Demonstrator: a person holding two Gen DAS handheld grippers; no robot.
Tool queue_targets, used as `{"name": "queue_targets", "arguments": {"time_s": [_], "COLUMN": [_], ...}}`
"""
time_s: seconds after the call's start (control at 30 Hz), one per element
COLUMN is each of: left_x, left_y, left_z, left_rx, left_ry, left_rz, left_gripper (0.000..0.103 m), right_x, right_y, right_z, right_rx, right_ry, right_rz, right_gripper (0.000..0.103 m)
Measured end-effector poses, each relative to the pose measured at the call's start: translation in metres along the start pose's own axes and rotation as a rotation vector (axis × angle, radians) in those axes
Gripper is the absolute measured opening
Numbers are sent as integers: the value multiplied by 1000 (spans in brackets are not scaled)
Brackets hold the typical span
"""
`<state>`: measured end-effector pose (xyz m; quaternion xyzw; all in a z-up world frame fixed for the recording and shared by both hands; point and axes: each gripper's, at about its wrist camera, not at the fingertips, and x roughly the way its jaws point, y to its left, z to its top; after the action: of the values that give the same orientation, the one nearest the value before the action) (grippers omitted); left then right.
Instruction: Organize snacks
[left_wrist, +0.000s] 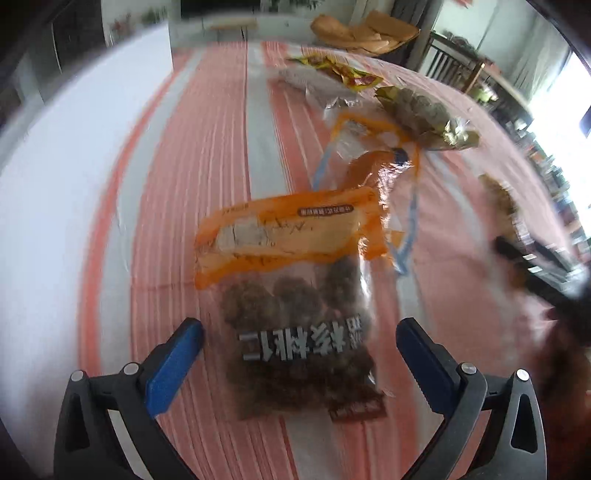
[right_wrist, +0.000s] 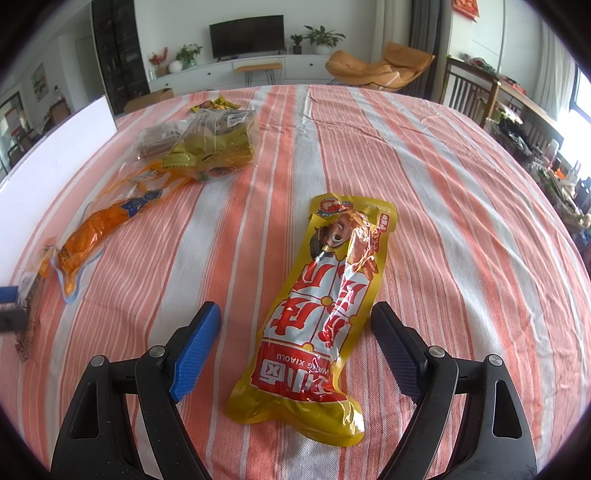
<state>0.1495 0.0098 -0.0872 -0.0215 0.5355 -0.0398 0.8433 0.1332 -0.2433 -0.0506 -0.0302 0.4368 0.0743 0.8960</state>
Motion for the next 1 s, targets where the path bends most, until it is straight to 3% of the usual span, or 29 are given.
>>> {"name": "queue_targets", "arguments": {"time_s": [0.03,0.07,0.3,1.0], "left_x": [3,2,-3,-7], "left_y": [-5,-6,2,0], "left_z": [-2,-4,-21,-25], "left_rx": [26,37,56,43], "left_ry": [-15,-43,-154,-166], "left_rz": [54,62,40,54], "left_gripper": [103,103,103,103], "right_x": [0,0,0,0], "right_y": [0,0,0,0], "right_z": [0,0,0,0], "right_rx": [0,0,0,-1], "right_ry": [0,0,0,0], "right_rz": [0,0,0,-1], "right_gripper": [86,86,86,86]}}
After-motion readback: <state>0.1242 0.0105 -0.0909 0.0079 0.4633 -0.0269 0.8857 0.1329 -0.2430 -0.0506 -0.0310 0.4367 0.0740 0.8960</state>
